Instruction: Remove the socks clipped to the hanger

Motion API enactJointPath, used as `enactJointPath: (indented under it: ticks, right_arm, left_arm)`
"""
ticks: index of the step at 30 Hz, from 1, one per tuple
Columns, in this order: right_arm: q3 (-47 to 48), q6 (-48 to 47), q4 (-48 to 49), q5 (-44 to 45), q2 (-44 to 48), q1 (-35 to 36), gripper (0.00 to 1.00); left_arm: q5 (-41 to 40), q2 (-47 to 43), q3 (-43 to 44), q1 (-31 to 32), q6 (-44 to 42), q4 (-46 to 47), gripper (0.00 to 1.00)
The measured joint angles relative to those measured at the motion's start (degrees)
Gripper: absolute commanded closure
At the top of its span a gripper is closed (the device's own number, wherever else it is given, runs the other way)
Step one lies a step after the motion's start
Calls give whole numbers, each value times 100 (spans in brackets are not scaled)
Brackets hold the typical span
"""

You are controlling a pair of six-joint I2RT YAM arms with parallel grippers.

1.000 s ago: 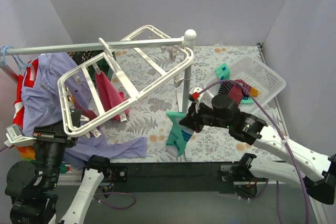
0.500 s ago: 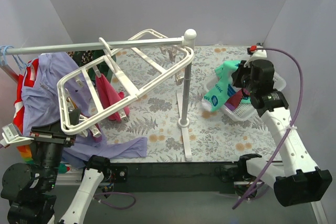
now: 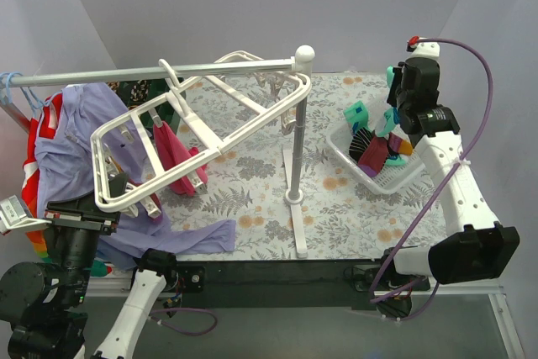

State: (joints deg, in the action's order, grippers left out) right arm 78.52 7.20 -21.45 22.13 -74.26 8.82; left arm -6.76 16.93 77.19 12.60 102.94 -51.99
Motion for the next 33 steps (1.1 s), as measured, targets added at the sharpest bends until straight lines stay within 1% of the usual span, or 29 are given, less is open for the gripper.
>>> enactJointPath:
  ticks: [1, 2, 3, 4, 5, 8, 13, 15, 20, 23, 25, 27, 28, 29, 31, 32, 33]
  right_arm:
    - [-2, -4, -39, 66, -31, -7, 52]
    - [-20, -74, -103, 101, -57, -22, 36]
    - [-42, -83, -140, 111, -61, -31, 32]
    - [-66, -98, -197, 96, -59, -42, 30]
    - [-90, -107, -254, 48, -57, -48, 22]
    - [-282, -70, -326, -164, -4, -50, 20]
    - [-490, 35, -682, -433, 122, 109, 19]
    - [-546, 74, -809, -470, 260, 365, 19]
    - [-748, 210, -929, -660, 883, 1508, 19]
    - [-920, 313, -949, -1091, 1403, 2159, 21]
    - [-942, 356, -964, -1631, 1729, 2297, 25]
    - [-844, 391, -1005, -2127, 1950, 2308, 35]
    - [-664, 415, -1023, -2428, 2026, 2308, 38]
    - [-516, 396, -1025, -2594, 2061, 2308, 45]
    - [-39, 407, -1010, -2970, 2072, 2308, 49]
    - [212, 422, -975, -3161, 2074, 2308, 55]
    - [481, 446, -953, -3355, 2070, 2308, 57]
  left_arm:
    - [2, 0, 0, 0, -7, 4, 100]
    - [7, 0, 0, 0, -15, 11, 100]
    - [11, 2, 0, 0, -28, 15, 100]
    - [17, 7, 0, 0, -50, 17, 100]
    - [20, 13, 7, 0, -66, 17, 100]
    - [42, 52, 35, 0, -120, 24, 100]
    - [85, 103, 96, 0, -227, 96, 100]
    - [101, 107, 122, 0, -273, 107, 100]
    - [131, 109, 151, 0, -372, 142, 100]
    - [129, 118, 181, 0, -417, 142, 100]
    - [129, 125, 214, 0, -457, 140, 100]
    - [129, 127, 240, 0, -481, 142, 100]
    - [129, 127, 249, 0, -501, 140, 100]
    - [129, 127, 249, 0, -505, 142, 100]
    - [127, 127, 247, 0, -518, 140, 100]
    - [127, 127, 247, 0, -520, 140, 100]
    - [127, 127, 247, 0, -522, 140, 100]
